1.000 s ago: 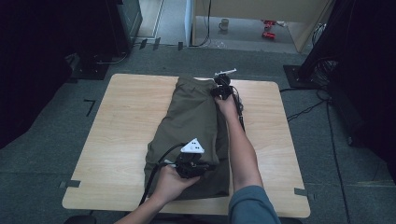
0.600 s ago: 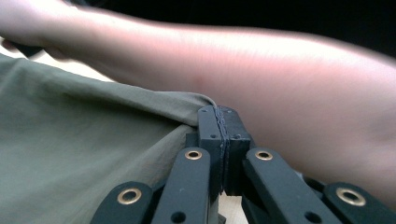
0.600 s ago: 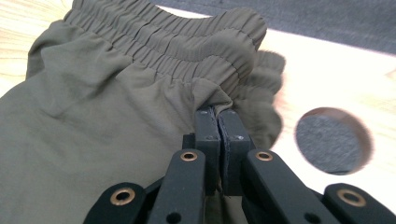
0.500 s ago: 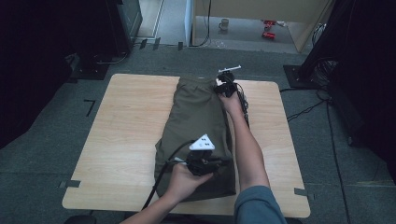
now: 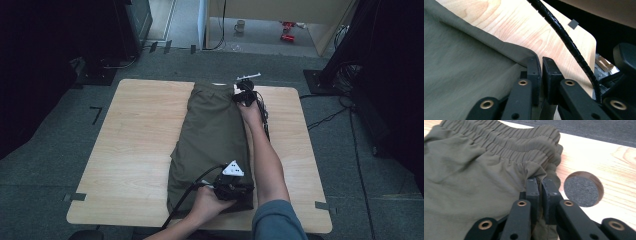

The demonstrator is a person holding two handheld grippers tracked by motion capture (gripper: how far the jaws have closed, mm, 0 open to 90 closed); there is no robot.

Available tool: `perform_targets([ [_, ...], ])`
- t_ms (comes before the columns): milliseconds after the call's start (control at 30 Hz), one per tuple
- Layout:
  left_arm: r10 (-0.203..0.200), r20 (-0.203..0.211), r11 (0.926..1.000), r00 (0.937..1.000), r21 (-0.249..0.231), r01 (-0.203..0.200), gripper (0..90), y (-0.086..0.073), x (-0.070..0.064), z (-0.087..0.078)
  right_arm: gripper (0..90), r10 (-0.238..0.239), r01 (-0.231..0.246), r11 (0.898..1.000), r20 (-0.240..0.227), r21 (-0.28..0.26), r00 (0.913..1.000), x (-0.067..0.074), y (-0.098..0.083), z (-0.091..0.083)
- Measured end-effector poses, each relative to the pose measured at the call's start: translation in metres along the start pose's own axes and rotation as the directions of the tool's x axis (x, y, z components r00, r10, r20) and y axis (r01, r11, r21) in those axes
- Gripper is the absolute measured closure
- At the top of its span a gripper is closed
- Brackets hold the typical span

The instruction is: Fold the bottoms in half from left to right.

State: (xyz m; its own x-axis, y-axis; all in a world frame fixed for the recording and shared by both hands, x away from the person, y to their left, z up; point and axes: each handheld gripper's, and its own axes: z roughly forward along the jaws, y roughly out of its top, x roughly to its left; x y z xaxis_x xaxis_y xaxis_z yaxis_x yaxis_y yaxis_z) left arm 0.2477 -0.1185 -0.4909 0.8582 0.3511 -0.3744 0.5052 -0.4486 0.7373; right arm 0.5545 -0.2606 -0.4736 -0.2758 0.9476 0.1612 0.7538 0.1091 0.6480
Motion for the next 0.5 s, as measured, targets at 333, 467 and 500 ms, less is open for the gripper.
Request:
perform_targets([
  [333, 0.017, 0.018, 0.9994, 0.9997, -0.030, -0.016, 63.9, 0.003, -0.009, -0.006, 71.6, 0.005, -0.005, 1.000, 0.028, -0.029, 0.9996, -0.012, -0.007, -0.003],
  [467, 0.049, 0.007, 0.9980, 0.9988, -0.039, -0.049, 60.5, 0.007, -0.015, -0.014, 71.4, 0.002, -0.002, 1.000, 0.020, -0.023, 0.9998, -0.013, -0.006, -0.006],
  [500, 0.051, 0.010, 0.9980, 0.9987, -0.039, -0.050, 59.3, 0.007, -0.016, -0.017, 70.7, 0.005, -0.005, 1.000, 0.013, -0.025, 0.9999, -0.013, -0.005, -0.008],
])
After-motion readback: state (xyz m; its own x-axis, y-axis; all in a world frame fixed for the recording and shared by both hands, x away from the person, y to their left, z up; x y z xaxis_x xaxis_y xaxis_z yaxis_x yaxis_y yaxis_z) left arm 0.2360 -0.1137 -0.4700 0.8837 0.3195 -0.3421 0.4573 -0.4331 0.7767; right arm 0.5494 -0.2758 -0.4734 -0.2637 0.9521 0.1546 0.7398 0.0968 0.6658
